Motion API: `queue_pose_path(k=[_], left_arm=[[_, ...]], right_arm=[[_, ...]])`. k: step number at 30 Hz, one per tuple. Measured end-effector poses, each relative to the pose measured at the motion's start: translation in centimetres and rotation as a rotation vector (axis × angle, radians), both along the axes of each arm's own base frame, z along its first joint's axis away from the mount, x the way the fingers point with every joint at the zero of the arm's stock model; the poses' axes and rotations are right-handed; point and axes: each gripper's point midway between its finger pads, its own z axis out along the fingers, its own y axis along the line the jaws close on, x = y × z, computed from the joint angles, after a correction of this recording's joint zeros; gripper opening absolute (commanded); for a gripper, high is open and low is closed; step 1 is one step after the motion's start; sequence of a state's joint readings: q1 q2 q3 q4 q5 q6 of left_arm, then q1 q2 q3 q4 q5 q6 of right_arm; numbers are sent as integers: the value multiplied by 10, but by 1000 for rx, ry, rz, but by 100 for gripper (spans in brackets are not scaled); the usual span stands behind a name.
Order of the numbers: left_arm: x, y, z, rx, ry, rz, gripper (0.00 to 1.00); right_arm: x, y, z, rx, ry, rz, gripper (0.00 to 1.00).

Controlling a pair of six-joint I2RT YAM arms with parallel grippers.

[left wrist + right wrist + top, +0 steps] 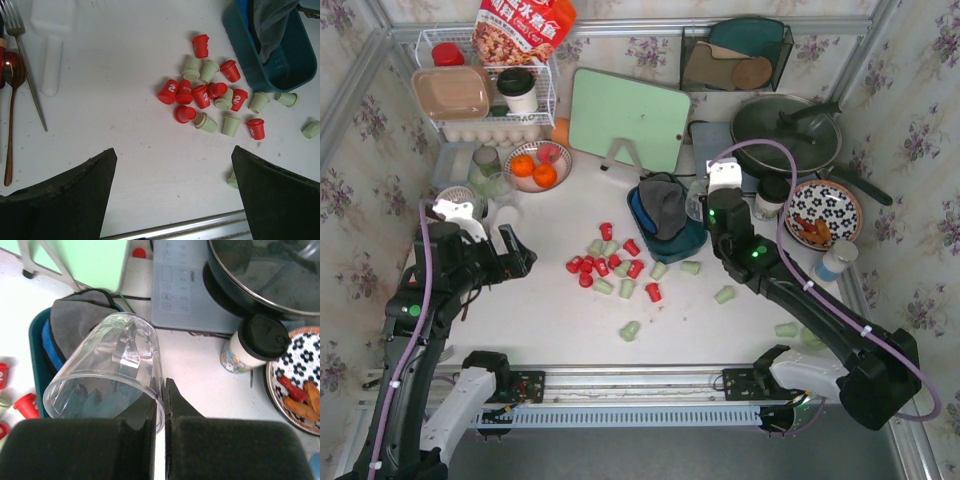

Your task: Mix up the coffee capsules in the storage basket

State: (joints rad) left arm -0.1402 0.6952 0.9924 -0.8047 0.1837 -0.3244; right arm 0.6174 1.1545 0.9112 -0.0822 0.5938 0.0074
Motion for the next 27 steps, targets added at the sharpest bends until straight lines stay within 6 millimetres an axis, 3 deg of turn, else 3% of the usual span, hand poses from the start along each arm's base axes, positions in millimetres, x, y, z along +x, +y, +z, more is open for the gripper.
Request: queue_pose_path(k=[7, 11, 18, 27], left_arm=[[-1, 0, 0, -1, -5, 0, 100], [-3, 0, 0, -2, -10, -1, 100], [-9, 1, 1, -5, -34, -1, 100], [-11, 1, 4, -8, -51, -4, 100]], right_arm=[[-13, -45, -17, 43, 58, -141, 0], [-20, -89, -43, 92, 118, -290, 0], [-40, -139, -92, 261, 206, -472, 0], [-43, -173, -141, 382, 340, -701, 0]])
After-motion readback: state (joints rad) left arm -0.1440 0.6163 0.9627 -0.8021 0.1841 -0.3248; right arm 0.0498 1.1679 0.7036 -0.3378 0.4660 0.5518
